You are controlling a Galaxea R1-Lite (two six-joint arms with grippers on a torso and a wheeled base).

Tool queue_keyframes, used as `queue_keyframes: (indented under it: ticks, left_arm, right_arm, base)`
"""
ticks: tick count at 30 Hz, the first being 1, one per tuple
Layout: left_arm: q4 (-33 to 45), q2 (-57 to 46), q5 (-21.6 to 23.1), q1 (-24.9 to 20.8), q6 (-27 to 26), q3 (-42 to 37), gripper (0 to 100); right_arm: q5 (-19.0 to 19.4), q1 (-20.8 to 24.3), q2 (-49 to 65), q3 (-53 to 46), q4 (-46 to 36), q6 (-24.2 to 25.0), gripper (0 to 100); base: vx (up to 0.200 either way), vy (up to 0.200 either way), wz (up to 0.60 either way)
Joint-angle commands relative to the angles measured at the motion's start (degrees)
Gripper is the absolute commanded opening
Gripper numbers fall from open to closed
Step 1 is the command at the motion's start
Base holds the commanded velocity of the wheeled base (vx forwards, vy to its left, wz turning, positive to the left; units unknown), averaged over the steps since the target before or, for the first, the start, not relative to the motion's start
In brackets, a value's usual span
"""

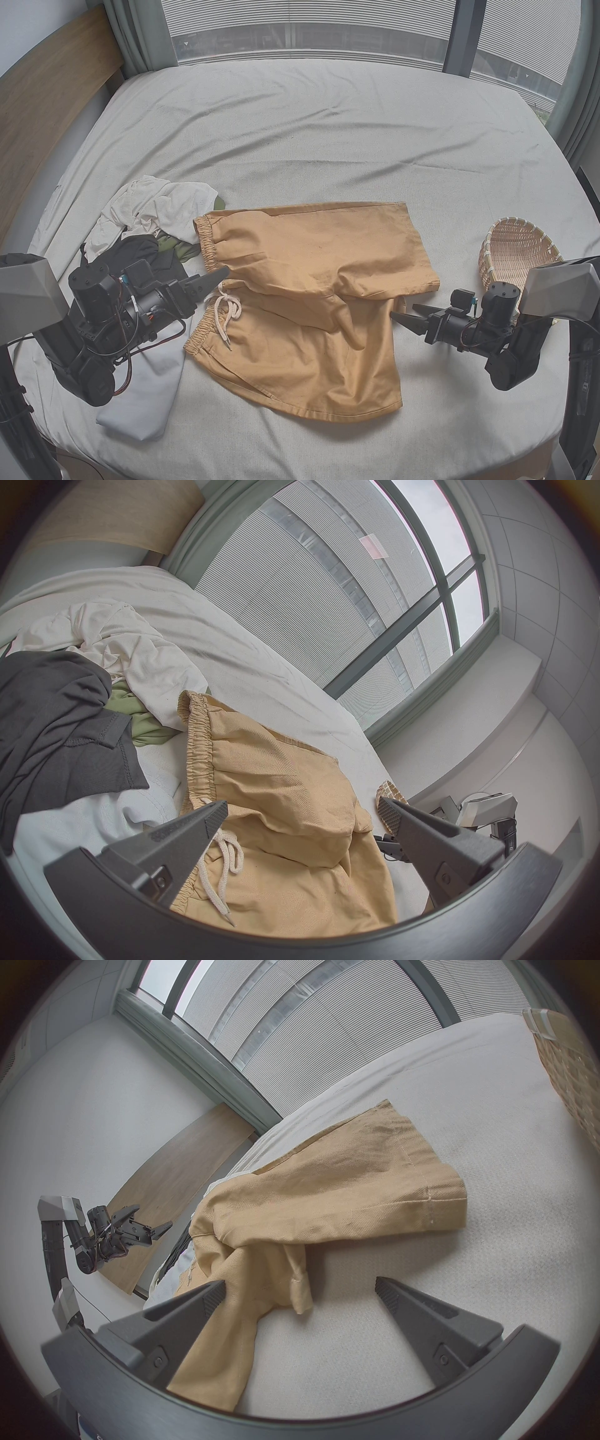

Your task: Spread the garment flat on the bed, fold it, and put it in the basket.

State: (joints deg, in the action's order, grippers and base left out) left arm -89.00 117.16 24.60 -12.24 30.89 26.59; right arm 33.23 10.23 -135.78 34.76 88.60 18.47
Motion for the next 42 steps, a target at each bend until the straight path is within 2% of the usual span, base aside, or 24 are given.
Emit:
queue_keyframes:
  ticks: [1, 16, 23, 28, 42]
  left_arm:
    - [-0.21, -0.01, 0.01, -0.07, 0.05, 0.04, 100]
    - [-0.21, -0.01, 0.01, -0.50, 0.05, 0.04, 100]
    - [-0.21, -0.01, 0.01, -0.42, 0.05, 0.13, 100]
    - [-0.21, -0.01, 0.01, -0.50, 0.05, 0.13, 100]
    - [-0.21, 0.35, 0.01, -0.50, 0.13, 0.13, 100]
  right_arm:
    - [-0.01, 0.14, -0.72, 0.75, -0.10, -0.01, 0]
    - [-0.01, 0.06, -0.63, 1.28, -0.01, 0.08, 0]
    - [0.17, -0.38, 4.91, -5.40, -0.27, 0.08, 0]
    - [1.05, -2.49, 10.01, -9.35, -0.36, 0.16, 0]
    - [1.22, -7.94, 11.50, -8.21, -0.45, 0.25, 0]
  base:
    - [0.000, 0.000, 0.00]
    - [0.000, 0.000, 0.00]
    - [0.000, 0.000, 0.00]
    - [0.000, 0.000, 0.00]
    - [0.000, 0.000, 0.00]
